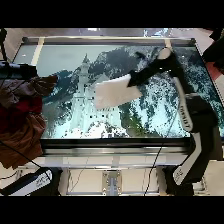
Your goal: Fold the shirts.
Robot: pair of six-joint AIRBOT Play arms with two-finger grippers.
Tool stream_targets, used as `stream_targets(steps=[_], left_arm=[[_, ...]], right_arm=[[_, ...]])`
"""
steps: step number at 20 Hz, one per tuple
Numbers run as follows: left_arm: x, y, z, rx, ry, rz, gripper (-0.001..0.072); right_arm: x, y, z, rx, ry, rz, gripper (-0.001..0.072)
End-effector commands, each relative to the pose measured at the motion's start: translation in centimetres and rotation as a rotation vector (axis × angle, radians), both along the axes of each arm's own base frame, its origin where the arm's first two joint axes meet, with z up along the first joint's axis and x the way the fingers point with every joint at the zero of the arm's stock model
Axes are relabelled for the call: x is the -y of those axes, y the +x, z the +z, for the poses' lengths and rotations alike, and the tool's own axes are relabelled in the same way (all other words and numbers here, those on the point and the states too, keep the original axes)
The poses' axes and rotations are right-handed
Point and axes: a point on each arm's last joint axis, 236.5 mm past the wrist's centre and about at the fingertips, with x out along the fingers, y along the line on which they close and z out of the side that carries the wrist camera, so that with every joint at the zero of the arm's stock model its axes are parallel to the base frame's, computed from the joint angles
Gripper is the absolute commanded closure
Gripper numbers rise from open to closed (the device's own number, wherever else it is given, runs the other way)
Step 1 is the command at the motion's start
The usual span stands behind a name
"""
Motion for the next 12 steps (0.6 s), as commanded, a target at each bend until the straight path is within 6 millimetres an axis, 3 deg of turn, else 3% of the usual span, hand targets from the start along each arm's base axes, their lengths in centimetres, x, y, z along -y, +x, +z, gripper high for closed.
stream_targets(steps=[1,5,8,10,12], left_arm=[[0.0,0.0,0.0,0.0,0.0,0.001,0.0689],[0.0,0.0,0.0,0.0,0.0,0.0,0.0689],[0.0,0.0,0.0,0.0,-0.001,0.001,0.0689],[0.0,0.0,0.0,-0.002,-0.009,0.009,0.0689],[0.0,0.0,0.0,-0.003,-0.02,0.02,0.0689]], right_arm=[[13.9,-1.9,3.8,0.007,-0.212,-0.199,0.0698],[26.8,-7.1,9.1,0.029,-0.341,-0.462,0.0698],[33.9,-14.3,11.9,0.025,-0.42,-0.653,0.0698],[36.9,-20.4,11.4,-0.017,-0.46,-0.774,0.0697],[38.7,-26.0,8.3,-0.06,-0.467,-0.937,0.0697]])
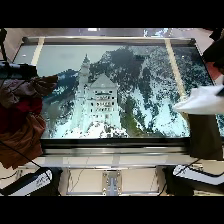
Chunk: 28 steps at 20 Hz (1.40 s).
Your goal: Fold the shirts.
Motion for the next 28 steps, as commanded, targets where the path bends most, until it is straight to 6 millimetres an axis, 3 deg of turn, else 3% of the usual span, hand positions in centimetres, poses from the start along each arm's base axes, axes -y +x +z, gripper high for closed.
stream_targets(steps=[1,4,5,6,7,8,10,12,14,15,16,18,20,22,24,28], left_arm=[[0.0,0.0,0.0,-0.003,-0.015,0.015,0.0689],[0.0,0.0,-0.1,-0.004,-0.015,0.015,0.0689],[0.0,-0.1,-0.1,-0.009,-0.015,0.014,0.0689],[0.1,-0.2,-0.2,-0.016,-0.016,0.013,0.0689],[0.1,-0.3,-0.3,-0.021,-0.017,0.011,0.0689],[0.2,-0.4,-0.4,-0.023,-0.019,0.01,0.0689],[0.7,-0.3,-0.2,-0.02,-0.042,0.003,0.0689],[1.2,-0.2,-0.1,-0.014,-0.067,-0.003,0.0689],[1.2,-0.3,-0.1,-0.015,-0.067,-0.004,0.0689],[1.2,-0.3,-0.1,-0.015,-0.067,-0.004,0.0689],[1.3,-0.3,-0.1,-0.015,-0.069,-0.005,0.0689],[2.1,-0.2,0.2,-0.01,-0.103,-0.018,0.0689],[3.7,-0.1,0.7,0.002,-0.169,-0.04,0.0689],[5.4,-0.1,1.2,0.009,-0.234,-0.067,0.0689],[6.5,-0.1,1.2,0.002,-0.246,-0.092,0.0689],[8.8,-2.0,-0.9,-0.121,-0.257,-0.165,0.0689]], right_arm=[[3.3,-10.1,-4.5,-0.035,-0.019,-0.29,0.0697],[3.1,-16.1,-12.9,-0.112,0.027,-0.487,0.0691],[2.8,-17.7,-15.1,-0.141,0.038,-0.533,0.0602],[2.7,-18.7,-16.2,-0.154,0.052,-0.571,0.0387],[2.8,-19.4,-16.4,-0.154,0.061,-0.604,0.0245],[3.4,-19.5,-15.8,-0.14,0.053,-0.626,0.0215],[5.1,-17.9,-12.2,-0.041,0.026,-0.66,0.0215],[7.0,-13.0,-5.6,0.21,0.019,-0.693,0.0217],[6.6,-6.1,3.0,0.569,0.067,-0.602,0.0305],[4.3,-2.8,6.6,0.712,0.123,-0.481,0.0449],[0.9,-0.1,9.1,0.806,0.178,-0.316,0.0656],[-7.4,2.9,10.8,0.864,0.253,0.052,0.0696],[-15.5,3.9,9.8,0.83,0.262,0.395,0.0696],[-22.1,3.6,7.8,0.766,0.234,0.689,0.0696],[-25.6,3.0,5.1,0.669,0.169,0.853,0.0696],[-27.9,1.9,1.7,0.536,0.026,1.023,0.0694]])
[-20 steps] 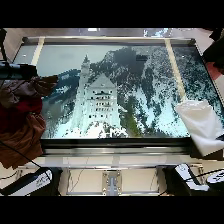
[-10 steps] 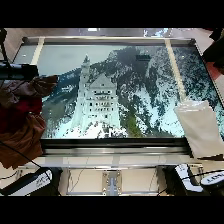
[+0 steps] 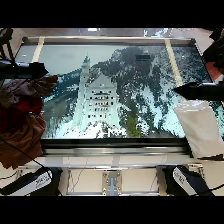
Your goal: Fold the shirts.
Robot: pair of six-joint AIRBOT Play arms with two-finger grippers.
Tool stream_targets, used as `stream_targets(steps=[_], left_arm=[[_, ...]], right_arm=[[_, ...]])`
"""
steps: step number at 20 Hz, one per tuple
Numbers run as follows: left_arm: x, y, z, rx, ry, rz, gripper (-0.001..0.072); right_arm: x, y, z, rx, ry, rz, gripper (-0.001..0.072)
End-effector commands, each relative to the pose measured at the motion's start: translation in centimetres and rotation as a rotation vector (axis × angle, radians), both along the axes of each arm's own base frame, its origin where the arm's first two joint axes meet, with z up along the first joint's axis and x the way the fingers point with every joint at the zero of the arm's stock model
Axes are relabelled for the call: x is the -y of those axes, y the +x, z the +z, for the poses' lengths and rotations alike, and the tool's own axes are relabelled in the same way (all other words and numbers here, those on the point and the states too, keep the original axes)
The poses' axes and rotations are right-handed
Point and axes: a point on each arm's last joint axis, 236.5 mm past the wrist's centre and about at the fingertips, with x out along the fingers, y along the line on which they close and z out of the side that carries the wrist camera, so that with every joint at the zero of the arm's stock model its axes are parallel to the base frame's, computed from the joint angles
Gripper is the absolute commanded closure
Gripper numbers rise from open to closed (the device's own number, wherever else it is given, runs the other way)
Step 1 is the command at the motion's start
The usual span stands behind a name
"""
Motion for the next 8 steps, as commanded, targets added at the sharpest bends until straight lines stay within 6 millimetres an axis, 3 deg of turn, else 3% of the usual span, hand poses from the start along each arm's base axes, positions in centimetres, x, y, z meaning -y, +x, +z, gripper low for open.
stream_targets(steps=[1,4,8], left_arm=[[1.9,-1.2,-1.1,-0.069,-0.022,-0.061,0.0689],[2.0,-1.2,-1.1,-0.068,-0.022,-0.063,0.0689],[2.0,-1.2,-1.1,-0.068,-0.022,-0.063,0.0689]], right_arm=[[-3.5,-1.4,-1.9,0.006,-0.144,0.16,0.0694],[-5.3,-2.1,-1.6,0.014,-0.131,0.215,0.0694],[-5.4,-2.1,-1.7,0.014,-0.132,0.217,0.0694]])
